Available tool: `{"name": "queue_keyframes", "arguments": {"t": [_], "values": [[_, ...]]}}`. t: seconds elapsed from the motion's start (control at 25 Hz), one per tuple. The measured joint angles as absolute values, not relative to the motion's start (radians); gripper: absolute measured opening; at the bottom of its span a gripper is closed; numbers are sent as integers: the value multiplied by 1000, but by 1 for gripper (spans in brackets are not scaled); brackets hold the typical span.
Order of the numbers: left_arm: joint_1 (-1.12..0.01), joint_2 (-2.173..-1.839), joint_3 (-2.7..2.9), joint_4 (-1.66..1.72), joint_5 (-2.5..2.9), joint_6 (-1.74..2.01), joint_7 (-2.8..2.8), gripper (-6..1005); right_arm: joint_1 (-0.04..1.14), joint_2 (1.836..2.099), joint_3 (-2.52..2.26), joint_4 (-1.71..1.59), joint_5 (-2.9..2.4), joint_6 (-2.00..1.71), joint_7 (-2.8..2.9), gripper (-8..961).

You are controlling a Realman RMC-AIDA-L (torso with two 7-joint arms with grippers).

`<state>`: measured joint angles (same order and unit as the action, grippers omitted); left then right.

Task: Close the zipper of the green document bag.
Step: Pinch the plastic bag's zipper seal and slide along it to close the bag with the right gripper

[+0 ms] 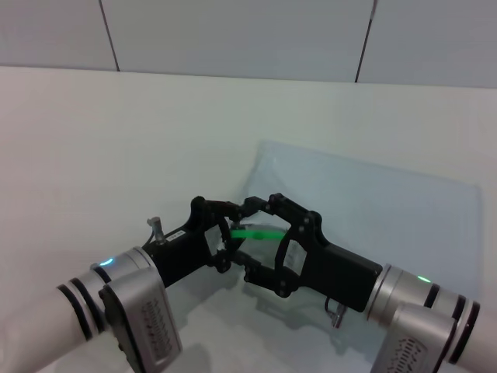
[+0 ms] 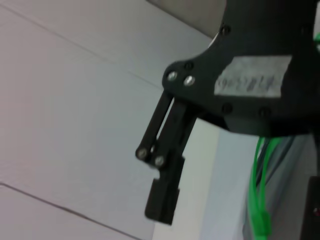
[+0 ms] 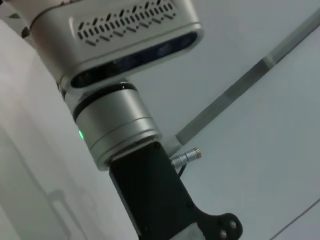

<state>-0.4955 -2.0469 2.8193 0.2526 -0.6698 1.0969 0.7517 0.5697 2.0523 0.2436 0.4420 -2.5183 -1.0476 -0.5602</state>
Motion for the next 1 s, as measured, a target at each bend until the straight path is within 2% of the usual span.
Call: {"name": "queue_keyframes", "arguments": {"t": [0.6, 0.72, 1.0], "values": [[-473, -2047, 2813, 269, -633, 1105, 753, 53, 534, 2051, 266, 435, -2503, -1008, -702, 792], [-473, -2047, 2814, 269, -633, 1105, 753, 53, 528, 2051, 271, 438, -2503, -1008, -718, 657], [-472, -2046, 2819, 268, -633, 1107, 753, 52, 530, 2052, 267, 443, -2509, -1007, -742, 555]]}}
